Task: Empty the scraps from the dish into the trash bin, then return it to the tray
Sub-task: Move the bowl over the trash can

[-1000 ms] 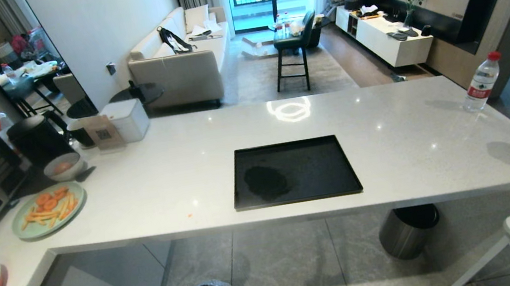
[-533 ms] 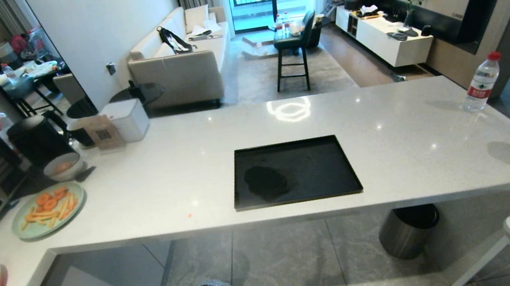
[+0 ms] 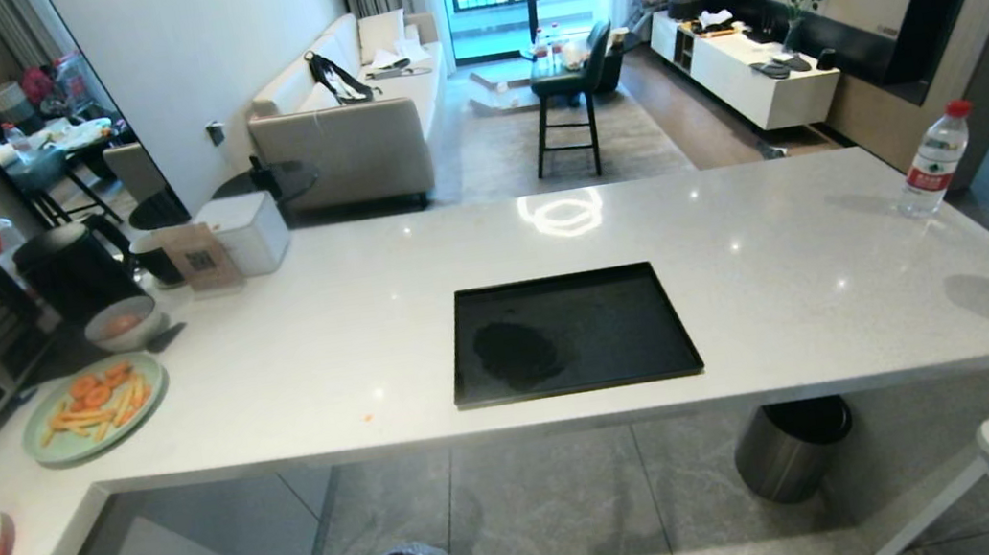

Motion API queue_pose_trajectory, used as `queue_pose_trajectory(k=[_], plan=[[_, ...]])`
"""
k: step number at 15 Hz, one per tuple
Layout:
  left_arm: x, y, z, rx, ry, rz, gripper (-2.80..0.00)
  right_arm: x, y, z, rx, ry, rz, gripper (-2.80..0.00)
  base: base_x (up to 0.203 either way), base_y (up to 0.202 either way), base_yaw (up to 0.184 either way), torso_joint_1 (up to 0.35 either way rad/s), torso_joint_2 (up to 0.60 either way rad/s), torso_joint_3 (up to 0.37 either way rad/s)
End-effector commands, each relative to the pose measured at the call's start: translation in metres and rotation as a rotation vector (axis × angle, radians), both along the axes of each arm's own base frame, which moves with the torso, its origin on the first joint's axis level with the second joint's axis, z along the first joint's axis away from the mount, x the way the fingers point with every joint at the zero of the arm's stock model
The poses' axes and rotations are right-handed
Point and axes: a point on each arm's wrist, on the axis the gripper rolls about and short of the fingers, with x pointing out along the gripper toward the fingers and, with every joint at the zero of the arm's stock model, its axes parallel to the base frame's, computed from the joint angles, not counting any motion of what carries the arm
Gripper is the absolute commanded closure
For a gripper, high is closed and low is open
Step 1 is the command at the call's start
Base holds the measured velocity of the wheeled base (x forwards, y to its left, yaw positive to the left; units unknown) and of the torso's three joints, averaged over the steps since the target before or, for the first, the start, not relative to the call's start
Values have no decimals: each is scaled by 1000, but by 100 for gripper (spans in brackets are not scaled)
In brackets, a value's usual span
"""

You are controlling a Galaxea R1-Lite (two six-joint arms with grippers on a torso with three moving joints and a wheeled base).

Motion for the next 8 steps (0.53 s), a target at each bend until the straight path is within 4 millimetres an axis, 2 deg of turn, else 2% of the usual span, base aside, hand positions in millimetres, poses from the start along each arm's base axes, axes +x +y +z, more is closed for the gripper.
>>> queue_pose_trajectory(k=[1,3,8], plan=[[-2,0,0,1,-2,1,0,0,0,0,2,0,0,0,0,0,0,0,0,0],[-4,-1,-1,1,-2,2,0,0,0,0,4,0,0,0,0,0,0,0,0,0],[-9,-2,-1,3,-11,4,0,0,0,0,4,0,0,0,0,0,0,-73,170,91]])
